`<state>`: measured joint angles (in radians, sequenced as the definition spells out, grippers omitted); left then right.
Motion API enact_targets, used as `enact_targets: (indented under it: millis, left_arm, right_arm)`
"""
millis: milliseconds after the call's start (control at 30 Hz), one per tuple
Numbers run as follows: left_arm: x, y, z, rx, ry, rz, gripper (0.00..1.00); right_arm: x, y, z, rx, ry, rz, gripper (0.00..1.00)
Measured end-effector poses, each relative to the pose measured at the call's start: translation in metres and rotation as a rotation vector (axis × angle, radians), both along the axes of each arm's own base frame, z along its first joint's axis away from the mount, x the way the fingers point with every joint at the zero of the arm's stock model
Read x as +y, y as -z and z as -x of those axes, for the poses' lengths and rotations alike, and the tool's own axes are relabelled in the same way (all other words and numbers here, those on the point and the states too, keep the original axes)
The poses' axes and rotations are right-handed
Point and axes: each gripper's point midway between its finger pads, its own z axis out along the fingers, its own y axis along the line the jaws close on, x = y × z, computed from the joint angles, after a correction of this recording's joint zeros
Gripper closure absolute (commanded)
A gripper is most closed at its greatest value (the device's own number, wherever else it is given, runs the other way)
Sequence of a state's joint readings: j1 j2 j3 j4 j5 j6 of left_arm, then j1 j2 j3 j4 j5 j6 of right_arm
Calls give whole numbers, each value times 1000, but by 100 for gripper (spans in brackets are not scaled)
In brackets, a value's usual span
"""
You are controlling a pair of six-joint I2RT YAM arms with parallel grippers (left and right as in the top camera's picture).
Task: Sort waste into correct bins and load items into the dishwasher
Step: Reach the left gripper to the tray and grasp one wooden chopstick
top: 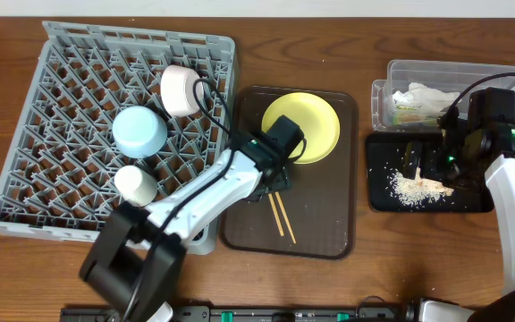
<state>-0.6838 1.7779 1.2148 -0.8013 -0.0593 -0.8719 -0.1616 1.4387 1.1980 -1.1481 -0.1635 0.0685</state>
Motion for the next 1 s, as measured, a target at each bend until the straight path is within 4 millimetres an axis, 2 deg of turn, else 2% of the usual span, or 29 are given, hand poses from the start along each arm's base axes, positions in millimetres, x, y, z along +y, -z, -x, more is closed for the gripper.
enact_targets:
  millis: [133,267,400,1000]
  left_arm:
    - [3,20,3,46,-16,-36,20]
    - [4,30,5,68,-21,-55,24]
    - [4,32,4,69,-22,-54,27]
    - [2,40,10,95,-20,-38,27]
  right_arm:
    - [0,0,0,0,0,0,1]
    - [0,0,0,0,0,0,1]
    - [0,0,0,0,0,0,1]
    - [0,0,1,4,0,-1,1]
